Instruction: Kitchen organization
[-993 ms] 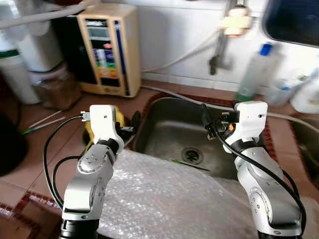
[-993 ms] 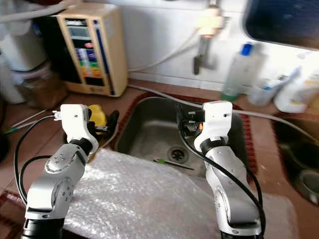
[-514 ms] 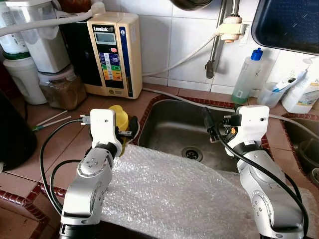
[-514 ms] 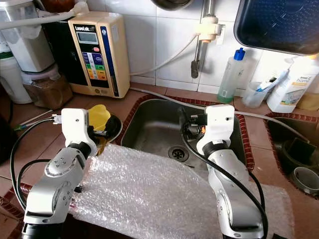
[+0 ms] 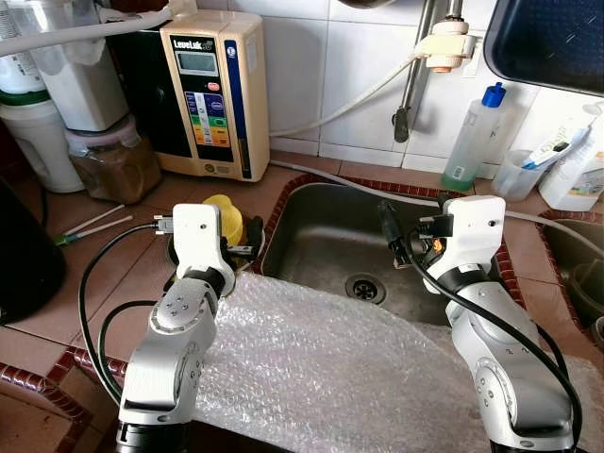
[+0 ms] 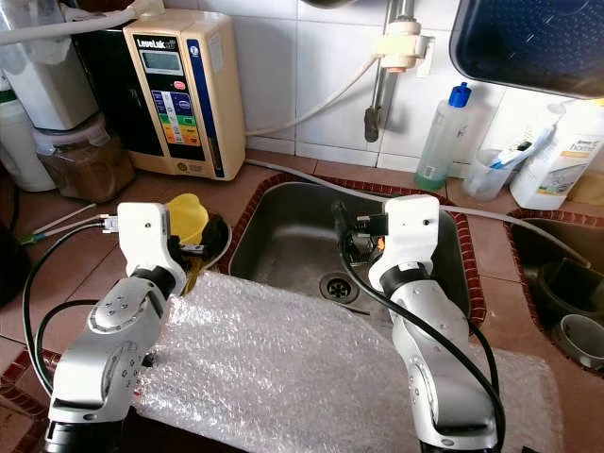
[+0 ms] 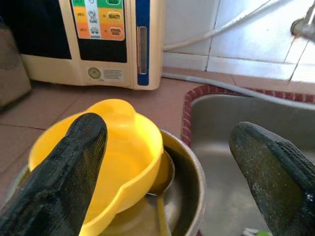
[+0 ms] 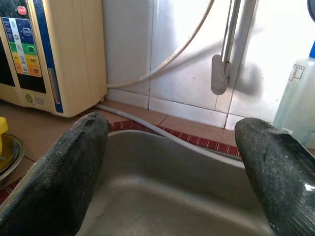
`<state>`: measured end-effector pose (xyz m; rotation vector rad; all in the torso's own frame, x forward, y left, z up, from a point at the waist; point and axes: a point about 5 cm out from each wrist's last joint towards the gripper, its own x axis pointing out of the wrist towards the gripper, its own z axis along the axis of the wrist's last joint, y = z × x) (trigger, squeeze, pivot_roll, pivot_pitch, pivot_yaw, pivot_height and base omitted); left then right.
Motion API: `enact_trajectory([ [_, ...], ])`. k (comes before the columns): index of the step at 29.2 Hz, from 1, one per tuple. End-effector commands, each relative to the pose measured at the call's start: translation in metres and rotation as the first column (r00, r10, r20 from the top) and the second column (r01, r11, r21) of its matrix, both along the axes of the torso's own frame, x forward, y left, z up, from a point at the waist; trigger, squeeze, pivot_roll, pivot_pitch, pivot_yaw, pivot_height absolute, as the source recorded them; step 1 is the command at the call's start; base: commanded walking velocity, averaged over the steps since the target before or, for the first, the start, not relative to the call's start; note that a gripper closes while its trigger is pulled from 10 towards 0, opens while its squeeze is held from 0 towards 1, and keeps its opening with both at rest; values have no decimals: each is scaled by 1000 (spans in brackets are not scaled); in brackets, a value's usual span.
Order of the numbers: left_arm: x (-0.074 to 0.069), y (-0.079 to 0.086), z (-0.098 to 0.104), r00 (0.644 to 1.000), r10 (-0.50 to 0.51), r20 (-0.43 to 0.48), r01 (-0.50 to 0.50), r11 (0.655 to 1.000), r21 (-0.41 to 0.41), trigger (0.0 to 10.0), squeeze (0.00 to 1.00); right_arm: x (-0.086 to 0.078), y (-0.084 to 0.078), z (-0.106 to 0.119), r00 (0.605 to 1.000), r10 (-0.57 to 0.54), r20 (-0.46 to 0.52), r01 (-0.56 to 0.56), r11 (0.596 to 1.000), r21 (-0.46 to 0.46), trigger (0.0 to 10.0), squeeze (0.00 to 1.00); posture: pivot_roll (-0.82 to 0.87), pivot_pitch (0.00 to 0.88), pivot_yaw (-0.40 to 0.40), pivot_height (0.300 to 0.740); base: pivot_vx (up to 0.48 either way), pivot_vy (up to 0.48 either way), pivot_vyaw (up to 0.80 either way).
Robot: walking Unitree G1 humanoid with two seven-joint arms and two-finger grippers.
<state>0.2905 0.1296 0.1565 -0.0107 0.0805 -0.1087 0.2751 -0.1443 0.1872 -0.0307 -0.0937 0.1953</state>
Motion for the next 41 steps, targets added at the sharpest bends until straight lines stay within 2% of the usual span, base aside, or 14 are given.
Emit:
enact_trajectory([
  [1,-6,5,3,999,-13,35,10,997,73,10000,0,-1,3,2,999,36,-2,-36,999,-8,10000,0,-22,0,9,740,0,0,0],
  [9,-25,16,-2,996,-80,50,73,990,125,10000,0,-2,5,2,995,96,-16,-96,995,-25,10000,0,-5,0,-2,740,0,0,0],
  [11,-27,15,-3,994,-98,47,92,988,124,10000,0,-3,8,2,990,139,-27,-140,990,-26,10000,0,-2,0,-2,740,0,0,0],
  [12,-29,15,-3,993,-111,43,106,988,111,10000,0,-7,15,4,976,215,-39,-216,976,-26,10000,0,-2,0,-2,740,0,0,0],
  [17,-30,16,-2,992,-111,56,103,987,121,10000,0,-15,25,8,940,340,-42,-341,940,-22,10000,0,-5,0,-2,740,0,0,0],
  [21,-19,34,1,998,31,58,-37,995,96,10000,0,-21,29,9,912,407,-49,-407,913,4,10000,0,-7,0,-1,740,0,0,0],
  [24,-7,41,5,995,85,57,-89,994,71,10000,0,-33,41,14,837,545,-48,-543,838,46,10000,0,-9,0,0,740,0,0,0],
  [25,-1,42,8,993,101,62,-104,994,42,10000,0,-39,45,15,798,600,-54,-598,800,43,10000,0,-11,0,1,740,0,0,0],
  [26,2,42,9,993,109,54,-110,993,30,10000,0,-41,47,15,787,614,-57,-612,789,46,10000,0,-11,0,2,740,0,0,0],
  [28,10,41,10,991,130,31,-129,991,-24,10000,0,-44,48,16,769,636,-63,-635,771,42,10000,0,-15,0,5,740,0,0,0],
  [31,21,36,10,990,140,-12,-140,988,-72,10000,0,-44,48,16,772,633,-67,-632,774,35,10000,0,-20,0,8,740,0,0,0],
  [37,33,35,7,979,193,-72,-200,974,-107,10000,0,-47,49,18,758,648,-72,-647,761,34,10000,0,-24,0,13,740,0,0,0],
  [39,39,37,1,965,222,-136,-241,960,-142,10000,0,-52,53,17,725,684,-83,-683,729,43,10000,0,-27,0,15,740,0,0,0],
  [41,41,38,0,957,244,-157,-265,955,-131,10000,0,-54,53,17,716,692,-88,-692,721,43,10000,0,-27,0,15,740,0,0,0],
])
